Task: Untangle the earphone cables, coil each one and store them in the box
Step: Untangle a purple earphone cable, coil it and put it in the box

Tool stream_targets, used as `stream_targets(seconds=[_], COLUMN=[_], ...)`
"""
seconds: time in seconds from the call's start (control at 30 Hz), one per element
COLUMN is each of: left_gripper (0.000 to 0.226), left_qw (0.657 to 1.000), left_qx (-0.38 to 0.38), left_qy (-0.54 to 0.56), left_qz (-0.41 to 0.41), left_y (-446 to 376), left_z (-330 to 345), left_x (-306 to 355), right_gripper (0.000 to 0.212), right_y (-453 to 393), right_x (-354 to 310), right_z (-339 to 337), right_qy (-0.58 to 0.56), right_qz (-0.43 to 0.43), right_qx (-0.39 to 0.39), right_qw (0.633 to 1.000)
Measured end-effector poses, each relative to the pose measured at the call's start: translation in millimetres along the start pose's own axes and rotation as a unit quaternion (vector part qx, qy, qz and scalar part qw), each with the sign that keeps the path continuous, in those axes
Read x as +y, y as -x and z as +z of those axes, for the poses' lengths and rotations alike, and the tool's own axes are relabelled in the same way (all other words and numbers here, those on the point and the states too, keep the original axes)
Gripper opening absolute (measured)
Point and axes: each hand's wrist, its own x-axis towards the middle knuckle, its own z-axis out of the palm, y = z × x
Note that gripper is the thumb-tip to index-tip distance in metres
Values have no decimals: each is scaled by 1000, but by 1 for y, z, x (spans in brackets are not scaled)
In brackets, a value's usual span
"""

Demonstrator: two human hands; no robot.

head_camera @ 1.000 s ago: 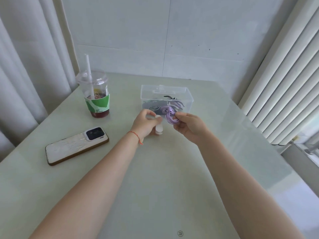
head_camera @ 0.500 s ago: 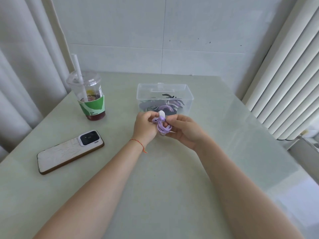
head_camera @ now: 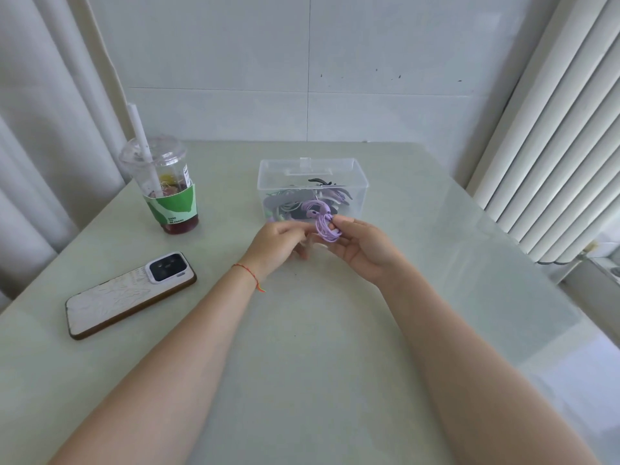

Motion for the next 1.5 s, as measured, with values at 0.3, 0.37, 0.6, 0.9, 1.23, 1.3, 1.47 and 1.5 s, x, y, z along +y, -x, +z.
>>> stream_targets(seconds=[0.3, 0.37, 0.6, 0.9, 1.23, 1.3, 1.47, 1.5], left_gripper=[22, 23, 28, 36, 28, 28, 27, 25], left_qw=[999, 999, 984, 957, 972, 973, 983, 986], left_qx=[-17, -15, 67, 109, 100, 104, 104, 98], left_qy=[1, -19, -147, -244, -194, -190, -137, -122], left_qz=[29, 27, 70, 112, 84, 82, 61, 57], left_y=[3, 1, 4, 8, 10, 10, 10, 10], left_z=[1, 1, 9, 11, 14, 14, 13, 14], left_x=[-4, -6, -5, 2, 3, 2, 3, 4], right_gripper=[16, 15, 10, 13, 14, 13, 16, 17], right_y=[8, 8, 7, 7, 8, 10, 11, 11], right_x=[-8, -9, -13, -18, -19, -19, -15, -13], right_z=[-3, -3, -6, 0, -1, 0, 5, 5], right_qy=[9, 31, 120, 62, 12, 38, 101, 109], right_qz=[14, 14, 13, 10, 19, 22, -2, -8], right_qx=[35, 41, 69, 49, 65, 49, 36, 41], right_qw=[999, 999, 990, 997, 998, 998, 994, 993])
